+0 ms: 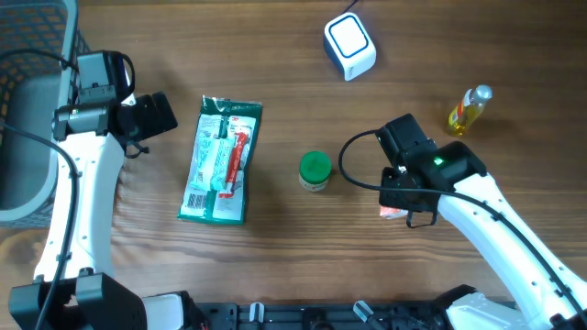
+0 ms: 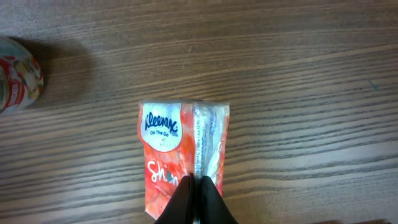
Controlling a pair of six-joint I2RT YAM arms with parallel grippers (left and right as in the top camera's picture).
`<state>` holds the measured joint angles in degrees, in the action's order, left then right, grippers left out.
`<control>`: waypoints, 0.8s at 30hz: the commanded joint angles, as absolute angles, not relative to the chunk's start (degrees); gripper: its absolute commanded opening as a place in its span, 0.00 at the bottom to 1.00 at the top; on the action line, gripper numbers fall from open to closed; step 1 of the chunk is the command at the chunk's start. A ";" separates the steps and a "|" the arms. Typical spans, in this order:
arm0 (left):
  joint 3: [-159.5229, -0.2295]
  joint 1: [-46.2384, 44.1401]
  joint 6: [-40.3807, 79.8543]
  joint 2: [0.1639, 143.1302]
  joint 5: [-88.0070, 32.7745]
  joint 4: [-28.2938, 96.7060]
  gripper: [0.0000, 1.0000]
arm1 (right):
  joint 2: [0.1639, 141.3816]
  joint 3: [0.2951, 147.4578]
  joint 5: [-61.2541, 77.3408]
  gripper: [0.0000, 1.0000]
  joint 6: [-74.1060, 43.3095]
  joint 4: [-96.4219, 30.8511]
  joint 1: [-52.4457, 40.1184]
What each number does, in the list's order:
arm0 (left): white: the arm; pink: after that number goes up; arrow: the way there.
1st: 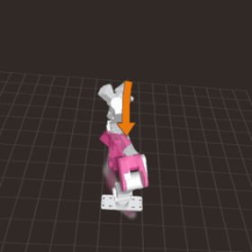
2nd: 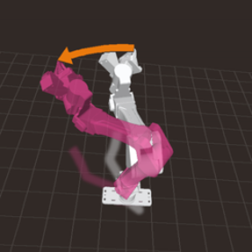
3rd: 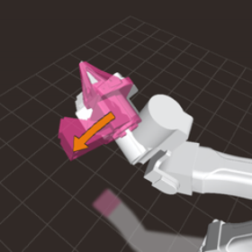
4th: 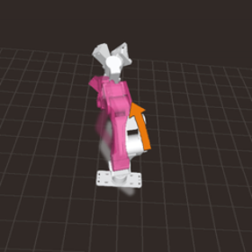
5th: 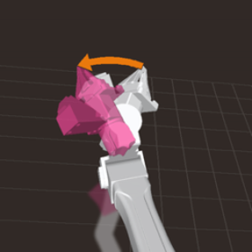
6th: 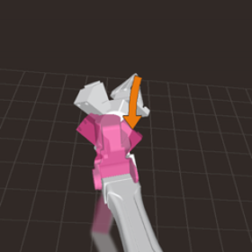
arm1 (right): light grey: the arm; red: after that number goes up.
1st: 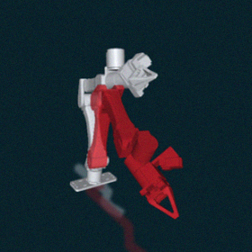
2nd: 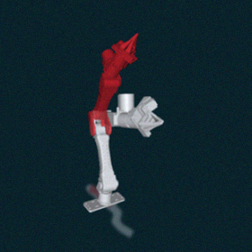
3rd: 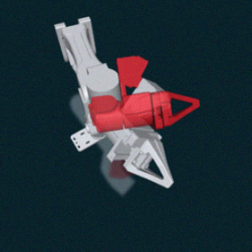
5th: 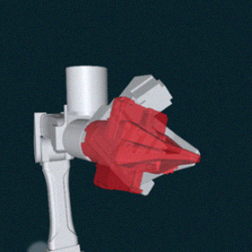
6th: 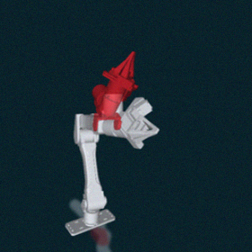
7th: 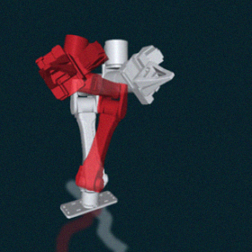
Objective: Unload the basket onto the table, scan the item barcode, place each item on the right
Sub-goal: 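Bring the tissue pack back down toward the right table area, then lower the tissue pack at the right side and open the right gripper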
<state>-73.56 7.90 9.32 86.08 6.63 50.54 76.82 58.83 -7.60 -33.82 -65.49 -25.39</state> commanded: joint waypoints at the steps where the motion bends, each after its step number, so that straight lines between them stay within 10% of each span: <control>1: -73.60 8.05 9.85 86.26 7.14 50.41 1.00 | 77.47 58.41 -9.10 0.04 -34.52 -65.19 -25.21; 24: -73.60 8.05 9.85 86.26 7.14 50.41 1.00 | 77.47 58.41 -32.73 0.04 -18.63 -63.00 -25.19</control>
<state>-73.56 7.90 9.32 86.08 6.63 50.54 76.84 58.83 -26.48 -24.01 -63.92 -25.39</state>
